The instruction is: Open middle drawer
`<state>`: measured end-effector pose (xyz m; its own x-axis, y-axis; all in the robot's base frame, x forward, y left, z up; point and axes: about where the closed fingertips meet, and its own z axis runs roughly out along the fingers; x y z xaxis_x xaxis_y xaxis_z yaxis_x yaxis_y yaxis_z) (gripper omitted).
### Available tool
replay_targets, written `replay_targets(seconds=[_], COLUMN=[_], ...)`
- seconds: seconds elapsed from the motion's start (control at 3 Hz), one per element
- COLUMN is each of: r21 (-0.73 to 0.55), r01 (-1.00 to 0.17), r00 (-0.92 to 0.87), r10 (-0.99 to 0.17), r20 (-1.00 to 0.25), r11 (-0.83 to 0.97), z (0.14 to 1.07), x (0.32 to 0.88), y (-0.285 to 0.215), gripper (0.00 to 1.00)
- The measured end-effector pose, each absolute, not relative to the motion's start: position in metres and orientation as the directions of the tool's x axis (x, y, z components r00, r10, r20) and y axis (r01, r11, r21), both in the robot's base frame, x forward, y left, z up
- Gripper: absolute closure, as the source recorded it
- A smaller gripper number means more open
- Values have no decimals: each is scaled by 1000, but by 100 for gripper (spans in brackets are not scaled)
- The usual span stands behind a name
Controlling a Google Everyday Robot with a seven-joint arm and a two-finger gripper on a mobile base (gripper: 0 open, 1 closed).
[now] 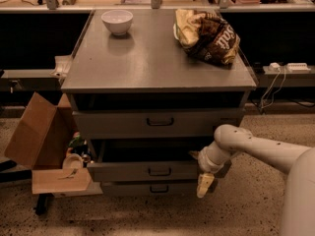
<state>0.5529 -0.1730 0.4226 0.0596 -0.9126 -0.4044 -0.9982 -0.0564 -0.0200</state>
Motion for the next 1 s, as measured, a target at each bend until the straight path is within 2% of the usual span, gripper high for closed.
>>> replay_targets(seconds=[0.33,1.0], r21=[25,34], r01=[-997,-996], r00=[59,60], r10=[-911,-911], r20=[-408,-409], r11=[-76,-81], z=[419,431], x=[527,508], y=[-167,-166], gripper=[18,64])
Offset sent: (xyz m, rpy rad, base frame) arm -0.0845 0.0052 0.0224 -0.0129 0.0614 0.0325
